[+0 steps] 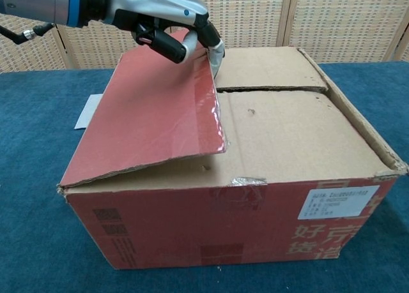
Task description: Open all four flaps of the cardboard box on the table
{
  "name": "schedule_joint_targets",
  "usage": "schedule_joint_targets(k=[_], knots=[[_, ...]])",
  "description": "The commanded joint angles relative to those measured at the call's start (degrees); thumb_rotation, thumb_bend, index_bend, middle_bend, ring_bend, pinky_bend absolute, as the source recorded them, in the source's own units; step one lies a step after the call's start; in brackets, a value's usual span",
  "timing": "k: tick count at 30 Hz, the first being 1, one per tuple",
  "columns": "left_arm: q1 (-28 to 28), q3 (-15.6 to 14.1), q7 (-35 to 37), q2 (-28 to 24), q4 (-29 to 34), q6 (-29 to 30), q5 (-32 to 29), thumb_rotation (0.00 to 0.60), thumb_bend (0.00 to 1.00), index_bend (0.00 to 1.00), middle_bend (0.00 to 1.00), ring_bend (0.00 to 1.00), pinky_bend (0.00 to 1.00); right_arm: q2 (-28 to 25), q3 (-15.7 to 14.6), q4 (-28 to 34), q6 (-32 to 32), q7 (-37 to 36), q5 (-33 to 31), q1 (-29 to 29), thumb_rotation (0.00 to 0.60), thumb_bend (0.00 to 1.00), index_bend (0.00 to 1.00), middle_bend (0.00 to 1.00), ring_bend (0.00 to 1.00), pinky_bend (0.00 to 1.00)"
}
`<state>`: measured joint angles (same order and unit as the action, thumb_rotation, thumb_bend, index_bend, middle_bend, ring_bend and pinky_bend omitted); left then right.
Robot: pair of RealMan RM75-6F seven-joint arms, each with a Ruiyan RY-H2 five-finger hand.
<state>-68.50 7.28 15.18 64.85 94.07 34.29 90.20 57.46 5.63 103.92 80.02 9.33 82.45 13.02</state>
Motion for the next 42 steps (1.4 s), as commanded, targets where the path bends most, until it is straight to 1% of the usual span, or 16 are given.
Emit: schedule_joint_targets(k=[1, 13, 19, 23, 27, 34, 42], knots=[[0.59, -0.09, 0.2, -0.92, 0.08, 0.78, -0.23, 0.259, 1.0, 0.5, 0.41, 0.16, 0.0, 0.07, 0.1, -0.04, 0.01, 0.09, 0.03, 0.02, 0.6, 0.78, 0.1, 0.07, 0.0, 0.0], [3.59, -0.26, 1.64, -6.06, 1.98, 6.14, 0.98, 0.258, 1.0, 0.51, 0.43, 0.17, 0.0, 0.17, 0.62, -0.14, -0.62, -0.24, -0.12, 0.31, 0.6, 0.78, 0.1, 0.07, 0.0, 0.0], [6.62, -0.36, 3.69, -10.5, 3.62, 10.9, 1.96, 0.259, 1.0, 0.51, 0.43, 0.17, 0.0, 0.13, 0.91, -0.18, -1.23, -0.25, -0.26, 0.7, 0.6, 0.78, 0.1, 0.07, 0.0, 0.0], [9.11, -1.03, 5.07, -14.15, 4.57, 13.82, 3.09, 0.259, 1.0, 0.51, 0.43, 0.17, 0.0, -0.03, 1.07, -0.03, -1.65, -0.24, -0.46, 0.89, 0.6, 0.78, 0.1, 0.07, 0.0, 0.0], [11.54, -2.08, 5.79, -17.28, 5.26, 15.32, 3.61, 0.258, 1.0, 0.51, 0.43, 0.18, 0.0, -0.11, 1.21, 0.17, -2.21, -0.3, -0.69, 1.16, 0.6, 0.78, 0.1, 0.07, 0.0, 0.0], [15.31, -3.38, 7.68, -20.34, 4.96, 17.42, 3.6, 0.258, 1.0, 0.51, 0.43, 0.18, 0.0, 0.02, 1.3, 0.42, -3.58, 0.18, -0.87, 1.96, 0.6, 0.78, 0.1, 0.07, 0.0, 0.0], [19.05, -4.31, 7.76, -22.97, 4.51, 19.45, 3.3, 0.258, 1.0, 0.51, 0.43, 0.18, 0.0, 0.13, 1.55, 0.93, -4.35, 0.76, -1.32, 2.52, 0.6, 0.78, 0.1, 0.07, 0.0, 0.0]])
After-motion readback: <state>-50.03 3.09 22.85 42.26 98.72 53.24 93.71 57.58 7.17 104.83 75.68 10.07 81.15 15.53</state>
